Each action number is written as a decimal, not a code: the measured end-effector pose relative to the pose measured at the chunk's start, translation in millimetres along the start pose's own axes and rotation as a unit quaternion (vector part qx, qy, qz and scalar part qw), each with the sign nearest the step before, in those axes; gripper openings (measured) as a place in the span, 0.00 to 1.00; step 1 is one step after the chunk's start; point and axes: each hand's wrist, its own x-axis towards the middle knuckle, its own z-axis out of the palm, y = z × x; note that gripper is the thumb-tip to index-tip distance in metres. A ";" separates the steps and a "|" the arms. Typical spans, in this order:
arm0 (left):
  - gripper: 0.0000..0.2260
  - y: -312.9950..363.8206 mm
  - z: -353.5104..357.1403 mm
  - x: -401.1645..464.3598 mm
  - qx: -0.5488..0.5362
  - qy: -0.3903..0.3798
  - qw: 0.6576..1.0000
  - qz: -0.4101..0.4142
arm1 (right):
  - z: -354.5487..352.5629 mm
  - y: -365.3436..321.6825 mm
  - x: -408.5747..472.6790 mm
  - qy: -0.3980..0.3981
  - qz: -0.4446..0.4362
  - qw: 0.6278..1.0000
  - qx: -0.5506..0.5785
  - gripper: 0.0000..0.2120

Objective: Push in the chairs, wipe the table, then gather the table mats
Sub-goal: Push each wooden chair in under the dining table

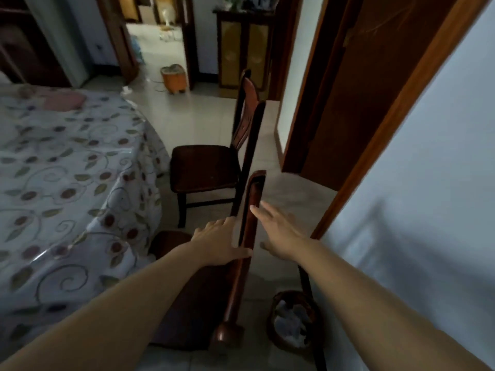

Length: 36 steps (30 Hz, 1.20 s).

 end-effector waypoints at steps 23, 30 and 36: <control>0.16 -20.2 -6.1 -41.0 -0.071 0.079 0.964 -0.246 | -0.7 -50.5 91.0 0.040 -0.316 0.944 -0.090 0.32; 0.16 -97.0 -52.4 -48.6 -0.081 0.151 0.927 -0.333 | -18.4 -137.8 144.5 0.107 -0.382 0.911 -0.109 0.25; 0.15 -155.5 -78.0 -54.4 -0.086 0.199 0.889 -0.404 | -36.7 -202.7 189.3 0.116 -0.436 0.880 -0.148 0.21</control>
